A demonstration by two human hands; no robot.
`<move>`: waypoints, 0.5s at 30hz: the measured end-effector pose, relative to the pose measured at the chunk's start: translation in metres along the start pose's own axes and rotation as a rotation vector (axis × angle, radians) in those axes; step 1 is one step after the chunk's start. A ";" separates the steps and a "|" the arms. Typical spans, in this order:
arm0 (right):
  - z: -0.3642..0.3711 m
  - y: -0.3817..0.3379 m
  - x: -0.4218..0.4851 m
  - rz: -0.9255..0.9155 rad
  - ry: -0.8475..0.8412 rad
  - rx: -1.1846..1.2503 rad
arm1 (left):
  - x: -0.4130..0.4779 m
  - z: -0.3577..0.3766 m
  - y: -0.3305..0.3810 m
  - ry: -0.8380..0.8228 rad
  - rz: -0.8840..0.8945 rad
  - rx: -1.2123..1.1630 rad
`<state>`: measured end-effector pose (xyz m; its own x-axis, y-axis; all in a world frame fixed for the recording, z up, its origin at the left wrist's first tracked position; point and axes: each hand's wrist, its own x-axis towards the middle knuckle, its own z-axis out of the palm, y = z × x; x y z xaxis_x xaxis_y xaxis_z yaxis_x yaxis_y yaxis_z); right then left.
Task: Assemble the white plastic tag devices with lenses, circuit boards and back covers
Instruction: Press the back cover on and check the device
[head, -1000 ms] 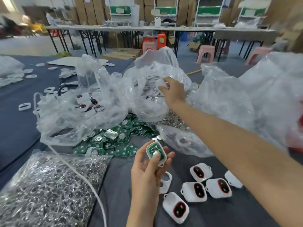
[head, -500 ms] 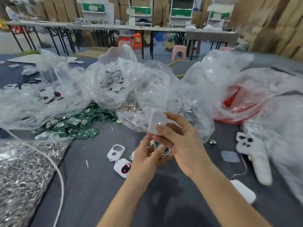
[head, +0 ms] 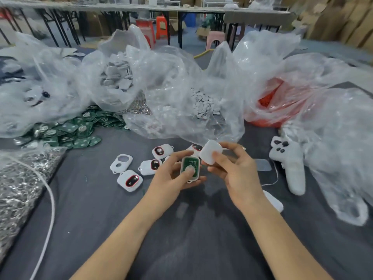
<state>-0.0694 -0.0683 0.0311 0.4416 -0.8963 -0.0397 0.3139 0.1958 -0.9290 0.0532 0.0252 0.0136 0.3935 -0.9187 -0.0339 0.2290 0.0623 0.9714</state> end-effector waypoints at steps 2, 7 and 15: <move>-0.001 0.002 0.000 -0.040 -0.008 -0.021 | 0.001 0.000 0.000 0.000 -0.003 0.009; 0.000 0.003 -0.002 -0.065 -0.024 -0.109 | 0.001 -0.002 0.000 -0.018 -0.006 0.039; 0.000 0.006 -0.003 -0.068 -0.053 -0.104 | 0.001 -0.003 0.000 -0.035 -0.013 0.075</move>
<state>-0.0688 -0.0643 0.0259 0.4674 -0.8831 0.0413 0.2568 0.0909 -0.9622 0.0565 0.0259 0.0127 0.3590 -0.9325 -0.0395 0.1660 0.0221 0.9859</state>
